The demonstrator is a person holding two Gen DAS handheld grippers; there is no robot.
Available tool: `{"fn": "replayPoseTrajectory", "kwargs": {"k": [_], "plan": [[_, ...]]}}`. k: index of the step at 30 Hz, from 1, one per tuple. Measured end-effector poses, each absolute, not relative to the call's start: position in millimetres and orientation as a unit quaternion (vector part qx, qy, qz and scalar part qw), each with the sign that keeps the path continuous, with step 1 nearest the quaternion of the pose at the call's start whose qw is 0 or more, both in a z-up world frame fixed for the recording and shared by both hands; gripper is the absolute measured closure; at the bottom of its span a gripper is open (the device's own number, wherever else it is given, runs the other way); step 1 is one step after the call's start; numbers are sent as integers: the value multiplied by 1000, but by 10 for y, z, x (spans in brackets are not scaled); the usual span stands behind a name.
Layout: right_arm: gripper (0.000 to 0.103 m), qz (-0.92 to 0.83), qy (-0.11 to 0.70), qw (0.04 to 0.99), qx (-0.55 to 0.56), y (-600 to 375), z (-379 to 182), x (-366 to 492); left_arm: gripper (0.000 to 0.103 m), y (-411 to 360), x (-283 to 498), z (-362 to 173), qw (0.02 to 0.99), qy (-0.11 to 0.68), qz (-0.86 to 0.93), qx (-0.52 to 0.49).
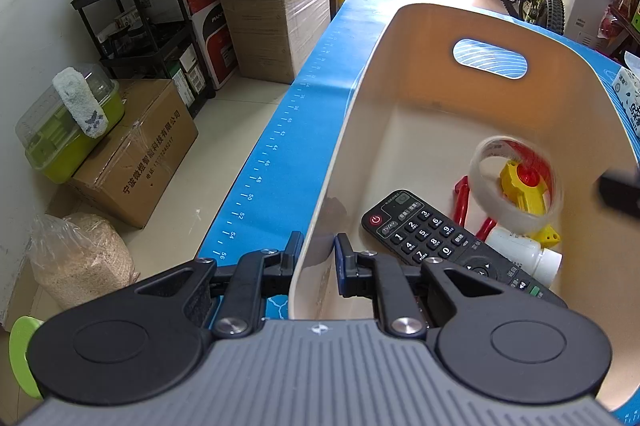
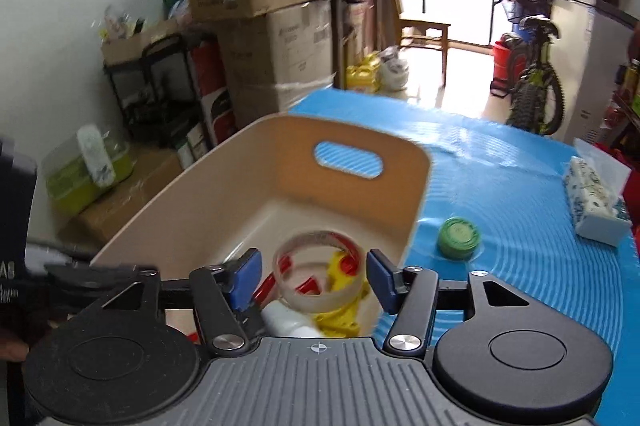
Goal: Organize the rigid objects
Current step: 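Carry the tape roll into the basket with the right tool and release, then grasp the white charger plug on the mat with the right tool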
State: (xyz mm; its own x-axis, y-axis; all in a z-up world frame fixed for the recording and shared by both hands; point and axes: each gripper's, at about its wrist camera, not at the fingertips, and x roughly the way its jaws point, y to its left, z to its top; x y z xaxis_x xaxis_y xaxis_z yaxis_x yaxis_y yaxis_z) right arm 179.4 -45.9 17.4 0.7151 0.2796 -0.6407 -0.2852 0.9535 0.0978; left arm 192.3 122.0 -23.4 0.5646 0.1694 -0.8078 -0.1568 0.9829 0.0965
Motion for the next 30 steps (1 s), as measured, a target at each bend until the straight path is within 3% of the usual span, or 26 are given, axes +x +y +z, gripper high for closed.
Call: {"fn": "replayPoseTrajectory", "kwargs": {"k": [13, 30], "plan": [[13, -10, 327, 943, 65, -1579, 12, 1950, 85, 1223, 1916, -231, 885, 457, 91, 6], [6, -65, 399, 913, 60, -2243, -783, 2050, 84, 1218, 1911, -241, 884, 457, 95, 6]]}}
